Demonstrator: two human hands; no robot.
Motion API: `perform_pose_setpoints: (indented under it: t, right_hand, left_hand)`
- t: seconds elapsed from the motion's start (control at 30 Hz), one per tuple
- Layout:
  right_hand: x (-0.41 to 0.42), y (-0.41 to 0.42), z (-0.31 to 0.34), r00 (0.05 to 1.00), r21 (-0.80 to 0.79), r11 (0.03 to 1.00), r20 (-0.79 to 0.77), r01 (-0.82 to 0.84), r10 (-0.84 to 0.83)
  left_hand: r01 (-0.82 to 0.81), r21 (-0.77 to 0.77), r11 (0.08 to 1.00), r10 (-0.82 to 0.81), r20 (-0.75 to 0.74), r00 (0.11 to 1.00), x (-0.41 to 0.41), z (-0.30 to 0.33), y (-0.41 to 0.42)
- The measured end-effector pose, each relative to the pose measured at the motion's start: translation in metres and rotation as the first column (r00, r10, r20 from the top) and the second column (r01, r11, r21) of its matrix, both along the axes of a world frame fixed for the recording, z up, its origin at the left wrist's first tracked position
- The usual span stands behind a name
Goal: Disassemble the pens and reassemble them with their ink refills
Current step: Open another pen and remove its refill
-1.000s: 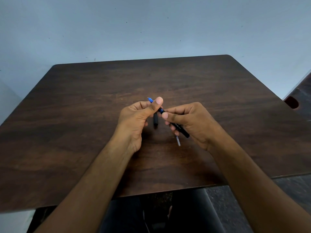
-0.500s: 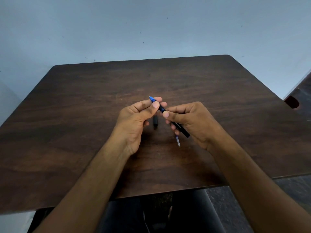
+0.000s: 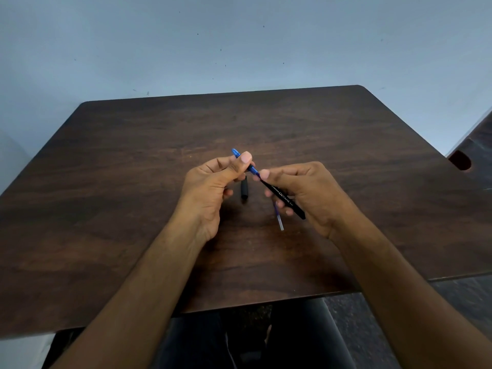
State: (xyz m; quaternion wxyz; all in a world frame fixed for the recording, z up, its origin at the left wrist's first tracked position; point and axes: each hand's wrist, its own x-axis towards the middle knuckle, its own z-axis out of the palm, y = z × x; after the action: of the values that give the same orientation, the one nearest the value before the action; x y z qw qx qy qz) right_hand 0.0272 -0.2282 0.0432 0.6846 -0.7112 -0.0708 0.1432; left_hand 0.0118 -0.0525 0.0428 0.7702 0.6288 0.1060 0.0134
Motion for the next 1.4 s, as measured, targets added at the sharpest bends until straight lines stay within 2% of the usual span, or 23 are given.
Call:
perform_pose_setpoints:
  t: [0.13, 0.27, 0.33, 0.43, 0.53, 0.6, 0.77, 0.87, 0.93, 1.13, 1.2, 1.4]
  right_hand:
    - [0.002, -0.002, 0.0, 1.0, -0.041, 0.999, 0.002, 0.023, -0.023]
    - [0.004, -0.004, 0.0, 0.998, -0.072, 0.995, -0.001, 0.066, -0.066]
    - [0.005, -0.005, -0.001, 0.996, -0.089, 0.992, -0.004, 0.09, -0.091]
    - [0.006, -0.006, -0.001, 0.991, -0.095, 0.987, -0.004, 0.132, -0.133]
    - [0.007, -0.006, -0.001, 0.986, -0.076, 0.984, -0.013, 0.164, -0.165]
    - [0.007, -0.006, 0.0, 0.985, -0.062, 0.983, -0.024, 0.171, -0.173]
    - [0.005, -0.004, 0.002, 0.978, -0.093, 0.976, -0.051, 0.198, -0.203]
    - [0.004, -0.004, 0.004, 0.972, -0.086, 0.971, -0.056, 0.223, -0.229]
    - [0.004, -0.004, 0.004, 0.97, -0.093, 0.969, -0.054, 0.23, -0.236]
    - [0.005, -0.003, 0.002, 0.972, -0.112, 0.97, -0.063, 0.217, -0.224]
    - [0.005, -0.002, 0.0, 0.973, -0.122, 0.97, -0.072, 0.211, -0.221]
    - [0.007, 0.0, -0.005, 0.973, -0.14, 0.969, -0.082, 0.204, -0.217]
  left_hand:
    - [-0.013, -0.075, 0.997, 0.013, 0.001, 1.0, 0.0, 0.001, 0.001]
    - [-0.149, -0.094, 0.984, 0.152, 0.03, 0.988, 0.005, 0.006, 0.004]
    - [-0.176, -0.019, 0.984, 0.177, 0.042, 0.983, 0.009, 0.008, 0.01]
    - [-0.112, 0.273, 0.955, 0.105, 0.038, 0.994, 0.009, 0.007, 0.018]
    - [-0.04, 0.581, 0.813, 0.066, -0.024, 0.998, 0.007, 0.003, 0.019]
    - [0.012, 0.717, 0.697, 0.077, -0.091, 0.993, 0.006, 0.003, 0.016]
    - [0.259, 0.808, 0.528, 0.048, -0.333, 0.942, 0.012, 0.012, 0.004]
    - [0.361, 0.841, 0.404, 0.024, -0.404, 0.914, 0.018, 0.013, -0.003]
    - [0.416, 0.856, 0.308, 0.063, -0.455, 0.888, 0.023, 0.012, -0.008]
    - [0.335, 0.934, 0.124, 0.153, -0.352, 0.923, 0.037, -0.001, -0.011]
    - [0.329, 0.938, 0.11, 0.153, -0.343, 0.927, 0.036, -0.003, -0.011]
    - [0.331, 0.92, 0.21, 0.138, -0.363, 0.922, 0.037, -0.002, -0.006]
